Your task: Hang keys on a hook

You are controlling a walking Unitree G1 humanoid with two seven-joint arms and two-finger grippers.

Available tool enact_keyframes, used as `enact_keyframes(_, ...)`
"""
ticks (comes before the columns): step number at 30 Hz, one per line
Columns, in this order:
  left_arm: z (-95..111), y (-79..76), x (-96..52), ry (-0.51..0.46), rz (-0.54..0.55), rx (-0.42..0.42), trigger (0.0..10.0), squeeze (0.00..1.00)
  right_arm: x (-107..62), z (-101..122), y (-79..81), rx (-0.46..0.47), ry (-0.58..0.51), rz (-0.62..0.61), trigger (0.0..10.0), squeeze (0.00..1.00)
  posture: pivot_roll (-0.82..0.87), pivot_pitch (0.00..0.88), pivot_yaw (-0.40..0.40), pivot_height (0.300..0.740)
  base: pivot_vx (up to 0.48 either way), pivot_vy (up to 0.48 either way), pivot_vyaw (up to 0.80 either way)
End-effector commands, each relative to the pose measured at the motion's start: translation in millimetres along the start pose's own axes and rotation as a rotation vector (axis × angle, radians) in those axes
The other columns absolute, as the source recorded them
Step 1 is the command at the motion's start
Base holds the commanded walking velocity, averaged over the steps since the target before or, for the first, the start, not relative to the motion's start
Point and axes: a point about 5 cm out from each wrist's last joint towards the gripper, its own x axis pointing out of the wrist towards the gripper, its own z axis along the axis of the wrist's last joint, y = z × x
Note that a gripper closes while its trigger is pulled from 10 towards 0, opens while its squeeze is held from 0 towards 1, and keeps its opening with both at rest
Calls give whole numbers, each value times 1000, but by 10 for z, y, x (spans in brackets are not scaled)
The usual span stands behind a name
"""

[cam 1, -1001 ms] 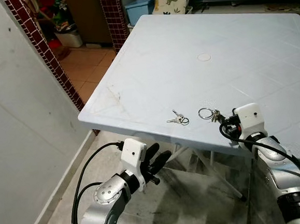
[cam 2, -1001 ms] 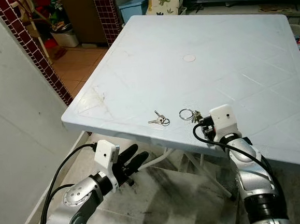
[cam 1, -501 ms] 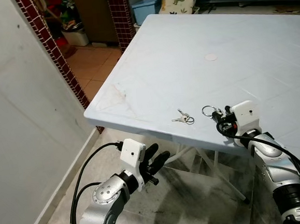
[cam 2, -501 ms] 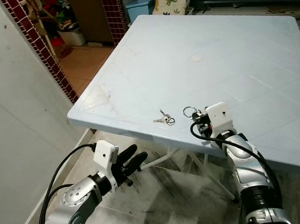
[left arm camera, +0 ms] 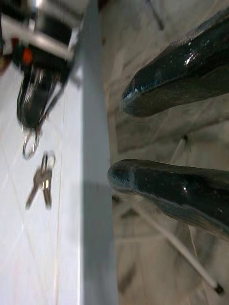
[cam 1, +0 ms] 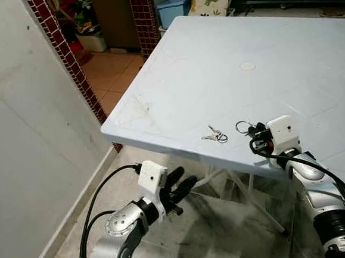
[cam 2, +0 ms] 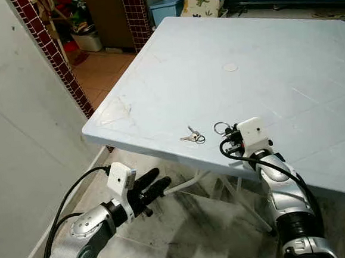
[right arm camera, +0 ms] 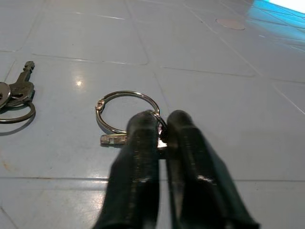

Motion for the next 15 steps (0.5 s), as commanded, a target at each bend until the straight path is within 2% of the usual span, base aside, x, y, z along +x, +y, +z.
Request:
enact_keyframes(1,23,-27,-7,2,-34,3,10000,0,-36,-87,22,5,28,-4,0,0,-91,93,122,740,0,0,0)
enact_keyframes(3,24,-28,-2,7,-40,2,10000,0,-41,-97,26,3,30,-6,0,0,-93,92,124,740,0,0,0)
enact_keyframes(9,-77,-125,-49,92,-149,-52,10000,0,-52,-58,-20,6,18,-33,0,0,-93,92,124,740,0,0,0)
enact_keyframes(15,-85,-134,-52,98,-161,-63,10000,0,-55,-58,0,20,16,-35,0,0,-97,93,126,740,0,0,0)
